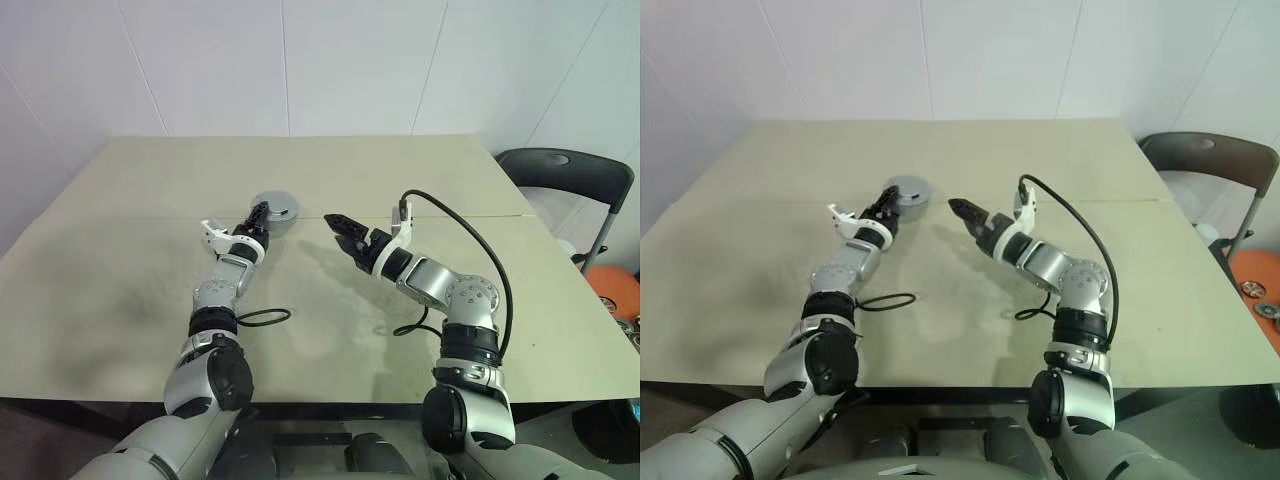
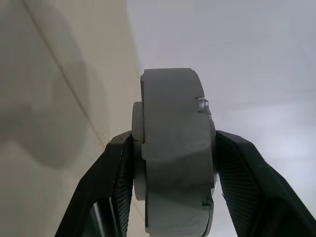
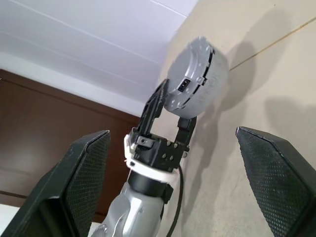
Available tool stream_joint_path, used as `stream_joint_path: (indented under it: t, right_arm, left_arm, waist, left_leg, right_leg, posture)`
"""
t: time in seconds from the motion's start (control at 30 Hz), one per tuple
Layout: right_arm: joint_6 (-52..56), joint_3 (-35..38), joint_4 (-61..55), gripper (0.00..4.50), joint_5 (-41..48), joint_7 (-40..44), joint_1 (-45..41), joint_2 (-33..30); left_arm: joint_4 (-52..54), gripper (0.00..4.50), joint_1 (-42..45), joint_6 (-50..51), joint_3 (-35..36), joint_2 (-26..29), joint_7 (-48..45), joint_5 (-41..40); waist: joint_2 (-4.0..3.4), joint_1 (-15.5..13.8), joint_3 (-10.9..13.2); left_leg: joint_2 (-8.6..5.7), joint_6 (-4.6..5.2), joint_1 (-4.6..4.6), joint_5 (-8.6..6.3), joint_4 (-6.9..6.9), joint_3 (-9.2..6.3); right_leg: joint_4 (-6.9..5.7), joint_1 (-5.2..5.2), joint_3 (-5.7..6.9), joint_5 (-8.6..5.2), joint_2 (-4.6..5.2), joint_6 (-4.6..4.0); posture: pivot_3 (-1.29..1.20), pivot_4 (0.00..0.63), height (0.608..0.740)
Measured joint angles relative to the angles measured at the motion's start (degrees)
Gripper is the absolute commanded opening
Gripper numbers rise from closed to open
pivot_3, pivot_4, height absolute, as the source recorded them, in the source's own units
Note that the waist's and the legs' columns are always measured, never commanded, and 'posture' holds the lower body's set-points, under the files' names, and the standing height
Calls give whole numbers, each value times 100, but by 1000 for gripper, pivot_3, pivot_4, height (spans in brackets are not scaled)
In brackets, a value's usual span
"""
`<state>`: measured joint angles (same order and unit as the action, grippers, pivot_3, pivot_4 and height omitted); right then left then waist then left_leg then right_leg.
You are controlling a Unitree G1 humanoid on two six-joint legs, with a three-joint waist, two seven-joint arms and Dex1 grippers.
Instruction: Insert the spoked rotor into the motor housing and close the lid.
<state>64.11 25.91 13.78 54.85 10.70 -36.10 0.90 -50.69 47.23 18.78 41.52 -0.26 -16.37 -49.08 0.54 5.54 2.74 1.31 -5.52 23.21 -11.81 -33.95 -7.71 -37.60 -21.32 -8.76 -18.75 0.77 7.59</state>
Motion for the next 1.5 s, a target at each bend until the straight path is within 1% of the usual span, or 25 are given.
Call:
stream_joint_path:
  t: [0.23, 0.37, 0.5, 0.67, 0.77, 1.03, 1.07, 1.13, 1.2, 1.23, 1.3, 1.37, 1.43, 1.5]
  right_arm:
    - [1, -124, -1, 4264, 0, 86, 43, -54]
    - [2, -199, -1, 4264, -6, 135, 84, -124]
    - [1, -304, -1, 4264, -11, 168, 131, -149]
    - [-4, -376, -1, 4264, -21, 204, 161, -212]
    - [-26, -416, -1, 4264, -38, 227, 177, -244]
    - [-52, -504, 1, 4264, -110, 318, 188, -320]
    - [-62, -511, 5, 4307, -129, 322, 188, -330]
    - [-70, -523, 8, 4307, -153, 332, 189, -344]
    - [-79, -527, 26, 4307, -179, 339, 194, -378]
    - [-79, -527, 26, 4307, -181, 351, 199, -379]
    - [-79, -539, 26, 4307, -186, 366, 220, -379]
    - [-79, -537, 26, 4307, -199, 371, 252, -399]
    - [-81, -537, 26, 4307, -232, 375, 288, -436]
    - [-91, -549, 26, 4307, -277, 387, 308, -472]
  left_arm:
    - [-287, 2411, -50, -1217, -7, 152, 320, 427]
    - [-418, 2411, -118, -1576, -22, 231, 552, 625]
    - [-427, 2411, -116, -1714, -57, 232, 746, 672]
    - [-194, 2411, -243, -1735, -194, 223, 1069, 688]
    - [130, 2411, -385, -1675, -276, 180, 1305, 688]
    - [1074, 2411, -705, -1364, -615, 21, 2213, 697]
    - [1165, 2912, -740, -1294, -655, 21, 2343, 708]
    - [1286, 3429, -911, -1193, -659, 29, 2725, 789]
    - [1578, 4127, -997, -1016, -713, 11, 2897, 778]
    - [1801, 4451, -1041, -854, -725, -18, 3200, 780]
    - [2277, 4451, -1110, -461, -744, -50, 3826, 776]
    - [2862, 4451, -1272, 180, -803, -23, 4445, 762]
    - [3309, 4451, -1449, 858, -1037, 139, 4619, 784]
    - [3657, 4451, -1645, 1562, -1304, 347, 4463, 759]
  waist:
    - [1, 0, -1]
    - [4, 1, -2]
    - [7, 35, -5]
    - [8, 109, -6]
    - [8, 184, -7]
    - [10, 225, -12]
    - [10, 230, -13]
    - [-1, 244, -19]
    - [1, 218, -23]
    - [-1, 230, -24]
    - [-4, 259, -27]
    - [-6, 311, -29]
    - [-7, 331, -28]
    - [-9, 320, -27]
  left_leg:
    - [0, 0, 1, 0, 0, 0]
    - [0, 0, 1, 0, -2, -1]
    - [0, 0, -20, 0, -2, 0]
    - [1, 1, -80, -1, 3, 3]
    - [1, 1, -83, -1, 0, 4]
    - [2, 1, -89, -1, 2, 5]
    - [2, 1, -90, -1, 2, 5]
    - [2, 1, -92, -1, 2, 7]
    - [2, 1, -92, -1, 0, 6]
    - [2, 1, -94, -1, 0, 9]
    - [2, 1, -95, -1, 1, 8]
    - [2, 2, -94, -2, 3, 8]
    - [2, 2, -92, -2, 4, 8]
    - [2, 2, -88, -2, 3, 7]
  right_leg:
    - [0, 0, 0, 0, 0, 0]
    - [0, 1, 0, 0, 0, 0]
    - [-4, 19, -1, 0, -1, 0]
    - [-3, 71, -4, -1, -4, 0]
    - [-2, 76, -7, -2, -4, 1]
    - [-1, 79, -10, -2, -6, 1]
    - [-1, 80, -10, -2, -6, 1]
    - [0, 82, -13, -2, -6, 1]
    - [0, 84, -11, -2, -6, 1]
    - [2, 86, -15, -3, -6, 3]
    - [3, 87, -16, -6, -6, 8]
    - [5, 87, -16, -5, -6, 7]
    - [6, 85, -16, -4, -6, 4]
    - [6, 83, -13, -3, -6, 2]
  posture:
    - [0, 0, 740]
    - [0, 0, 740]
    - [0, 0, 740]
    - [0, 0, 740]
    - [0, 0, 740]
    - [0, 0, 740]
    - [0, 0, 740]
    - [0, 0, 740]
    - [0, 0, 740]
    - [0, 0, 740]
    - [0, 0, 740]
    - [0, 0, 740]
    - [0, 0, 740]
    - [0, 0, 740]
